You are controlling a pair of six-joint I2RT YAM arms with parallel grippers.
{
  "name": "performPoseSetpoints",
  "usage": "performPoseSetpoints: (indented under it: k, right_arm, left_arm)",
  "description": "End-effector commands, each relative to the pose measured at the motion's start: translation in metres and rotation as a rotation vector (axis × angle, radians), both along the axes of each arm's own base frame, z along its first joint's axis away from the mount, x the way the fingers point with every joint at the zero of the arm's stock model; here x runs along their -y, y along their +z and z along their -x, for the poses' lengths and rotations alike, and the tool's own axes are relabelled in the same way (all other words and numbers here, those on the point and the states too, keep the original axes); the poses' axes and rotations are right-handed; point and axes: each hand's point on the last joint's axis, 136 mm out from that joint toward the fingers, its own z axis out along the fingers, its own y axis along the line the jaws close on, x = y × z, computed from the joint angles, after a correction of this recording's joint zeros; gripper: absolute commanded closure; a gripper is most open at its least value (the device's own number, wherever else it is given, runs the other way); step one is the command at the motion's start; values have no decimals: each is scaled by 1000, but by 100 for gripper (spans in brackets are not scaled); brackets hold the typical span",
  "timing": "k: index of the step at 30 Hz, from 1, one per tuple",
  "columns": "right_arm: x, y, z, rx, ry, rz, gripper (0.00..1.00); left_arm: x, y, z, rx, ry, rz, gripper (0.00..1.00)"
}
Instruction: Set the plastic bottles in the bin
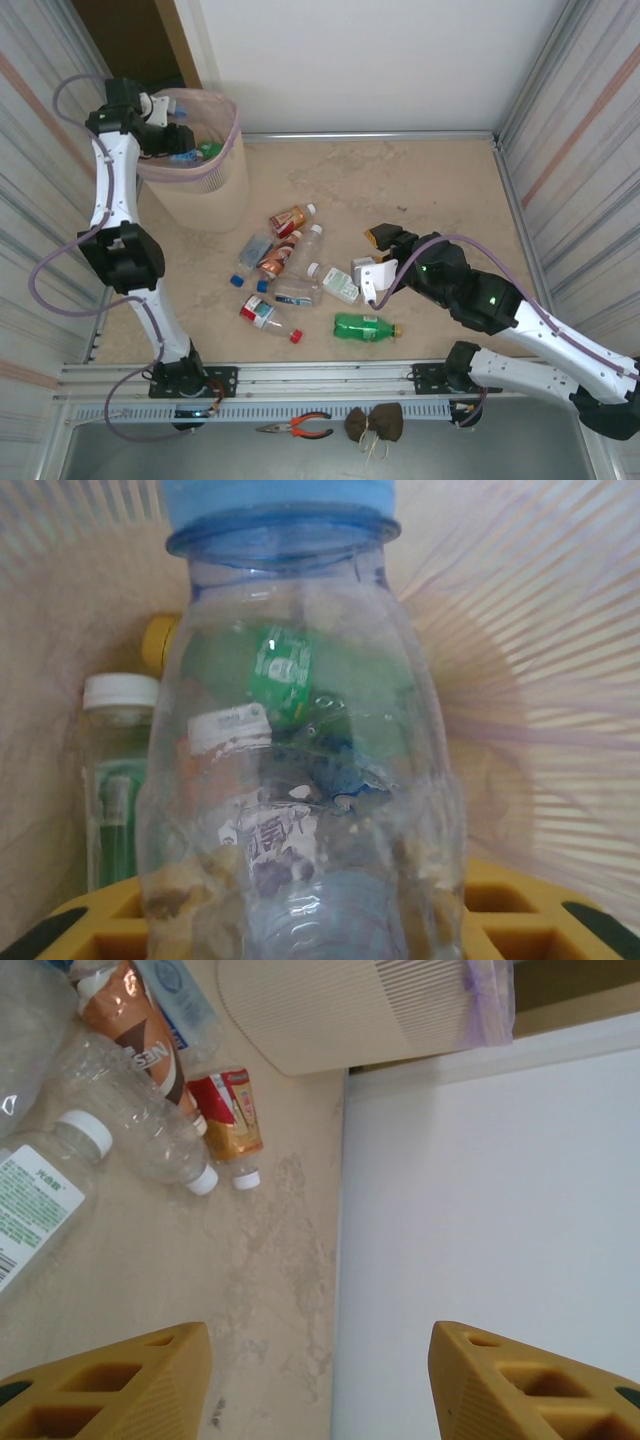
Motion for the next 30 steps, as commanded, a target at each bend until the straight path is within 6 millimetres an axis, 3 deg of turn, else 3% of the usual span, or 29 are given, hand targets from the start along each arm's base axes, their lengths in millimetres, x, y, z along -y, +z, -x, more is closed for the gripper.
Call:
performPoseSetpoints:
  k: [1, 6, 13, 23, 30]
  right_arm:
    - [-1, -4, 2, -23, -4, -18, 42]
    - [-1, -5, -1, -31, -15, -15, 41]
    - [-1, -3, 0, -45, -19, -22, 41]
    - [-5, -8, 1, -166, -63, -103, 37]
    - [-14, -27, 7, -441, -173, -250, 33]
  left_arm:
    - [0, -23, 0, -49, -25, -22, 56]
    - [-2, -28, 1, -59, -19, -32, 45]
    - [-2, 6, 7, 19, -11, -52, 32]
    - [8, 59, 23, 141, -26, -28, 29]
    - [27, 83, 40, 207, -65, 25, 29]
